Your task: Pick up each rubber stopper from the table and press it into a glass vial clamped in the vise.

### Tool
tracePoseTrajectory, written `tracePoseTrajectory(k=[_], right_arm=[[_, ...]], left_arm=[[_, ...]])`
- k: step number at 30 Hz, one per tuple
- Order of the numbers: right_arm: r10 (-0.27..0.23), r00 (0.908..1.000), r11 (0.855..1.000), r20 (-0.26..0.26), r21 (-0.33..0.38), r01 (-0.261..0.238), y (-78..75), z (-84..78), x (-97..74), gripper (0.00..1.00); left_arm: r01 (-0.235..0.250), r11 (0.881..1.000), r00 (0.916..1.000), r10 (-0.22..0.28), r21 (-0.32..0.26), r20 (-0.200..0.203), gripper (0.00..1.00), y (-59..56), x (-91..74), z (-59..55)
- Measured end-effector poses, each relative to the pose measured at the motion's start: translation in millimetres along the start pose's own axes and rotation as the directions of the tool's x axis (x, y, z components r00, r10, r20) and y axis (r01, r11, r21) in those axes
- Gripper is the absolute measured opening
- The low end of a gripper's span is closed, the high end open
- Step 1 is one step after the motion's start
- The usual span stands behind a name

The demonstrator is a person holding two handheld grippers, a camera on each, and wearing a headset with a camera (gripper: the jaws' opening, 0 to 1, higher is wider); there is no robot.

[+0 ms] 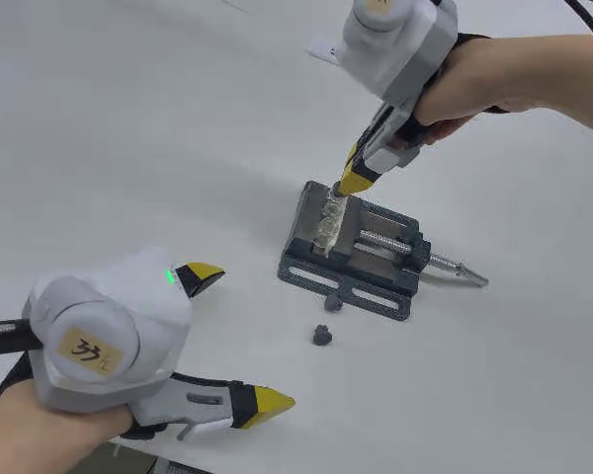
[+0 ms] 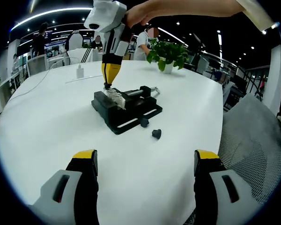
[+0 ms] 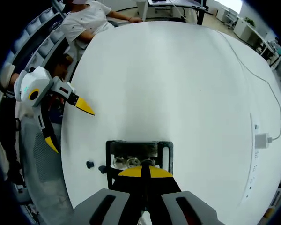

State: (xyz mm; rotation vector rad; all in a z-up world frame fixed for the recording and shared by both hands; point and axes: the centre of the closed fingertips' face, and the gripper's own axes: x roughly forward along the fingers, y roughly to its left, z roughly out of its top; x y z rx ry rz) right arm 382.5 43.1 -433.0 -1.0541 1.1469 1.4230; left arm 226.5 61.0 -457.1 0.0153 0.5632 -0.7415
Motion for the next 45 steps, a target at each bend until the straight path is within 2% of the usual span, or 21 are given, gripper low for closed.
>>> tracePoseTrajectory(k=[3,5,7,10,13,21,22,24,26,34,35,36,41,45], right_arm=[[0.007,0.9999,0.999,0.011,0.032,-0.008,-4.0,0.8,0.5,0.0],[0.012,0.9998,0.999,0.013,0.039,-0.013,-1.6,1.0,0.3,0.0],[0.018,0.9998,0.995,0.006,0.097,-0.018,-3.0,1.5,1.2,0.0],[0.019,0.9998,0.995,-0.007,0.098,-0.018,0.6,-1.8,1.3,0.0],[0.025,0.9995,0.984,-0.02,0.175,-0.021,0.4,-2.0,1.5,0.0],[0.009,0.9991,0.988,-0.041,0.154,-0.003,-4.1,0.3,3.4,0.0],[0.01,0.9991,0.985,-0.042,0.173,-0.002,-3.5,0.2,3.3,0.0],[-0.005,0.9991,0.99,-0.043,0.139,0.011,0.0,1.3,3.2,0.0],[-0.006,0.9988,0.986,-0.049,0.167,0.014,1.0,1.7,3.0,0.0],[-0.029,0.9973,0.988,-0.067,0.15,0.039,7.2,0.2,0.3,0.0],[-0.032,0.997,0.989,-0.07,0.143,0.041,7.8,0.2,0.1,0.0],[-0.037,0.9967,0.993,-0.072,0.106,0.044,9.4,0.1,-0.6,0.0],[-0.042,0.9979,0.993,-0.05,0.108,0.048,13.7,-1.5,-3.1,0.0],[-0.052,0.9987,0.995,0.002,0.083,0.051,17.0,-2.2,-4.9,0.0]], left_arm=[[0.002,1.0,1.0,-0.002,-0.009,-0.002,0.83,0.1,1.7,-1.4],[0.004,1.0,1.0,-0.004,-0.01,-0.007,0.83,-0.3,3.2,-2.5],[0.008,1.0,0.9999,-0.008,-0.015,-0.006,0.83,-1.3,5.0,-2.3],[0.011,1.0,0.9999,-0.011,-0.012,-0.007,0.83,-2.2,7.8,-1.5],[0.011,1.0,0.9999,-0.011,-0.019,0.001,0.82,-2.7,9.1,0.8],[0.015,1.0,0.9999,-0.015,-0.008,-0.001,0.82,-5.1,9.0,3.2],[0.015,1.0,0.9999,-0.015,-0.004,-0.002,0.82,-4.9,8.3,4.1],[0.011,1.0,0.9999,-0.011,-0.001,0.0,0.82,-3.9,7.0,6.1],[0.007,1.0,1.0,-0.007,0.0,0.004,0.82,-3.7,5.8,8.3],[-0.004,1.0,0.9999,0.004,0.009,0.015,0.82,-5.5,-3.9,16.8],[-0.004,1.0,0.9999,0.004,0.012,0.013,0.82,-5.9,-4.9,17.4],[-0.007,1.0,0.9999,0.006,0.02,0.015,0.82,-6.3,-6.8,18.9],[-0.015,0.999,0.9996,0.014,0.037,0.024,0.82,-6.7,-13.6,26.3],[-0.021,0.999,0.9993,0.019,0.048,0.032,0.82,-5.5,-17.6,30.8]])
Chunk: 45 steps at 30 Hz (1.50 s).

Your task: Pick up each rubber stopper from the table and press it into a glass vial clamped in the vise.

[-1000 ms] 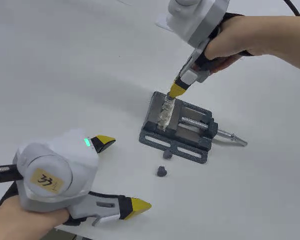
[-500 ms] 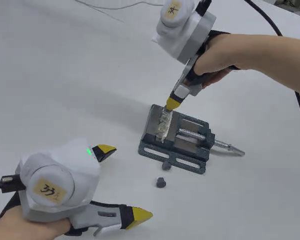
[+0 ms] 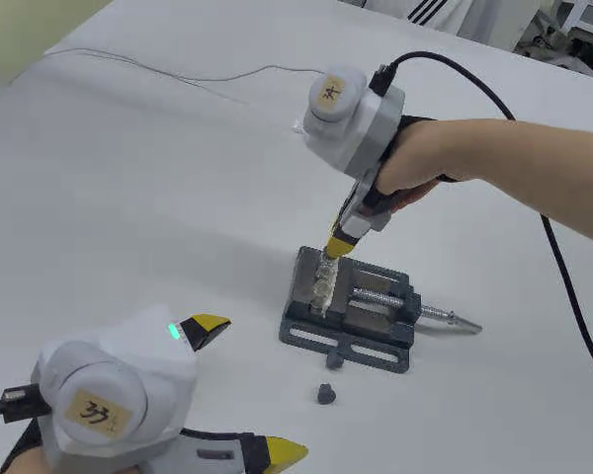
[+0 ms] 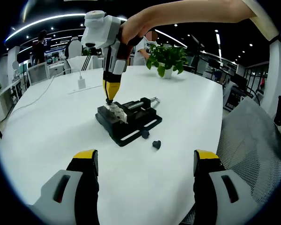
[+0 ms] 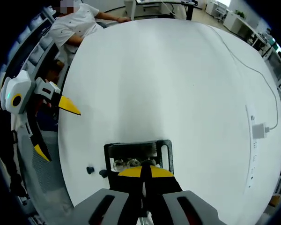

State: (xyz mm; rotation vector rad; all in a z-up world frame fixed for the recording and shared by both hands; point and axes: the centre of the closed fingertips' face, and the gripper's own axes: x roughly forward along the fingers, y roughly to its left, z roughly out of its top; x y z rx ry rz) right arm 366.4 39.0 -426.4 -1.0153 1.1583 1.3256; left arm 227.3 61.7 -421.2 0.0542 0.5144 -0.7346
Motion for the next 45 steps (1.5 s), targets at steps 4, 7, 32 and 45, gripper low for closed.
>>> tracePoseTrajectory(k=[4,7,32,45], right_arm=[[-0.025,0.9975,1.0,0.066,-0.017,0.027,1.3,0.2,-1.0,0.0],[-0.043,0.9942,0.999,0.099,-0.016,0.045,1.2,0.6,-1.3,0.0],[-0.125,0.9654,0.992,0.229,0.028,0.122,16.4,-21.7,-9.0,0.25],[-0.148,0.9361,0.988,0.319,0.096,0.124,54.8,-44.0,-14.3,0.23]], left_arm=[[-0.007,1.0,0.9999,0.007,0.018,0.009,0.82,0.9,-3.7,3.7],[-0.009,1.0,0.9999,0.009,0.027,0.008,0.82,1.4,-4.6,4.1],[-0.018,0.999,0.9998,0.017,0.039,0.013,0.82,0.0,-12.2,3.5],[-0.02,0.999,0.9997,0.019,0.051,0.014,0.82,2.6,-15.2,1.9]])
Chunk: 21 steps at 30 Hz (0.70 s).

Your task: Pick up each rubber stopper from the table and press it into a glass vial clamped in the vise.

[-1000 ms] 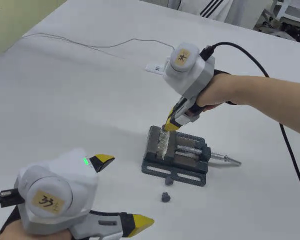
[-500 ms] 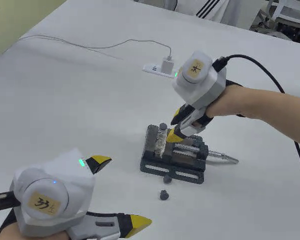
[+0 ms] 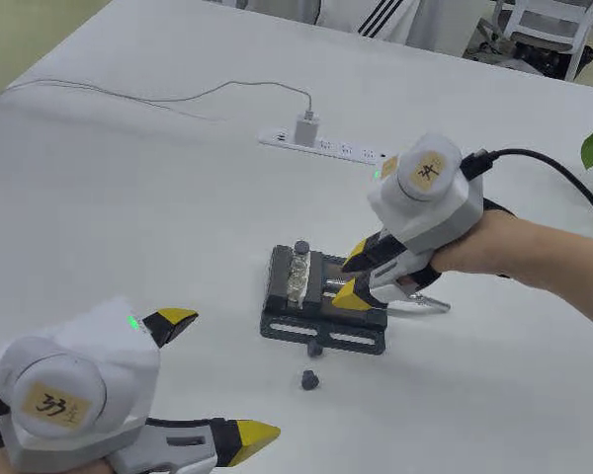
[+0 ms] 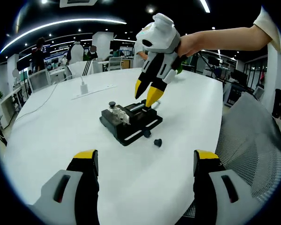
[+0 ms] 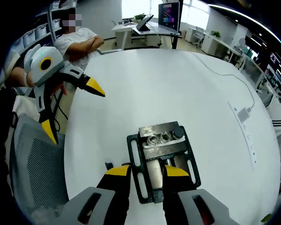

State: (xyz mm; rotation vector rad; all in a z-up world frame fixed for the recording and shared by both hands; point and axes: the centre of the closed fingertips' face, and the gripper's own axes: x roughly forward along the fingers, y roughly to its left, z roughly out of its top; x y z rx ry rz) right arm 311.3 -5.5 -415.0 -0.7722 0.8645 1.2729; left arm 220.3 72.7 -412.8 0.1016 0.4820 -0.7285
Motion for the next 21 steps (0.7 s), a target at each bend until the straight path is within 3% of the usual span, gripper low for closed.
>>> tracePoseTrajectory(k=[6,10,14,21], right_arm=[[0.02,0.9998,1.0,0.004,-0.012,-0.02,17.5,-9.6,2.8,0.22],[0.067,0.9978,0.998,0.005,-0.017,-0.067,41.8,-17.2,13.3,0.19],[0.112,0.9937,0.987,-0.008,-0.112,-0.112,61.8,-23.9,24.4,0.16],[0.123,0.9921,0.981,-0.021,-0.147,-0.125,68.0,-29.3,39.6,0.07]], left_arm=[[0.0,1.0,1.0,0.0,0.0,0.0,0.81,-0.9,-1.8,-1.7],[0.0,1.0,1.0,0.0,-0.002,0.002,0.81,-3.3,-2.8,-3.1],[-0.004,1.0,1.0,0.004,-0.006,0.003,0.81,-5.8,-4.7,-5.0],[-0.005,1.0,1.0,0.005,-0.009,0.0,0.81,-10.0,-6.1,-8.6]])
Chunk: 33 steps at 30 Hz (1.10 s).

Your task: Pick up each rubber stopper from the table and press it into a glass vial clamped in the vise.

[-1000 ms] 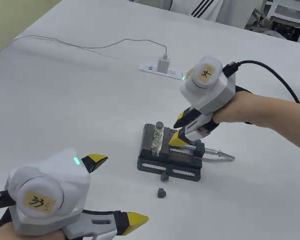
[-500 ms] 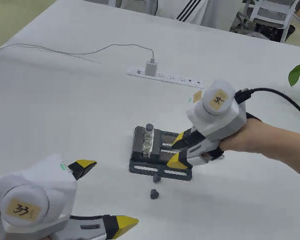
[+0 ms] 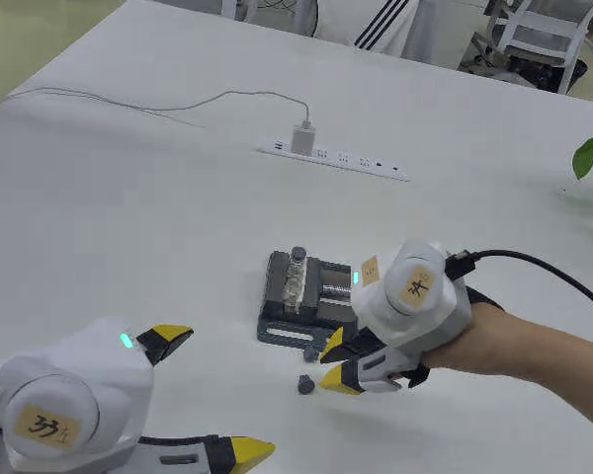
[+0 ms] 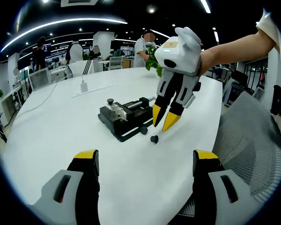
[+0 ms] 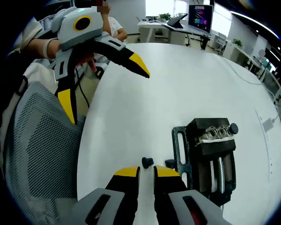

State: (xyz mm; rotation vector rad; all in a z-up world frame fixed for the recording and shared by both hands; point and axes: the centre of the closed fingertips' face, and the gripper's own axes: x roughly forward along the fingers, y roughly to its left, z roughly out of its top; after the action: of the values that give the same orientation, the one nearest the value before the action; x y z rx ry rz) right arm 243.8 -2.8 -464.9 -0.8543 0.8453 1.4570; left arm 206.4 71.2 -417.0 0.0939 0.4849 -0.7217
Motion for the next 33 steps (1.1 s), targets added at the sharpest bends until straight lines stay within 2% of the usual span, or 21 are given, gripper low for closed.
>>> tracePoseTrajectory(k=[3,7,13,29,33], right_arm=[[-0.003,0.9999,0.999,-0.015,-0.037,0.002,-1.4,-2.3,6.1,0.06],[0.0,0.9998,1.0,-0.02,-0.028,0.0,-3.9,-3.7,8.4,0.05],[0.007,0.9995,0.998,-0.031,-0.059,-0.009,-1.5,-3.0,13.3,0.03],[0.026,0.9992,0.998,-0.029,-0.049,-0.028,-0.6,-2.1,17.7,0.0],[0.03,0.9993,0.999,-0.024,-0.02,-0.031,0.0,-1.3,18.1,0.0]], left_arm=[[-0.007,1.0,1.0,0.007,-0.01,0.004,0.8,1.3,-0.2,-0.7],[-0.014,1.0,0.9999,0.014,-0.018,0.005,0.8,1.3,-0.5,-2.8],[-0.02,0.999,0.9998,0.021,-0.027,0.003,0.8,0.3,-2.0,-6.1],[-0.022,0.999,0.9997,0.022,-0.036,-0.007,0.79,0.2,-3.3,-10.3],[-0.02,0.999,0.9998,0.019,-0.036,-0.007,0.79,-0.4,-2.7,-9.9]])
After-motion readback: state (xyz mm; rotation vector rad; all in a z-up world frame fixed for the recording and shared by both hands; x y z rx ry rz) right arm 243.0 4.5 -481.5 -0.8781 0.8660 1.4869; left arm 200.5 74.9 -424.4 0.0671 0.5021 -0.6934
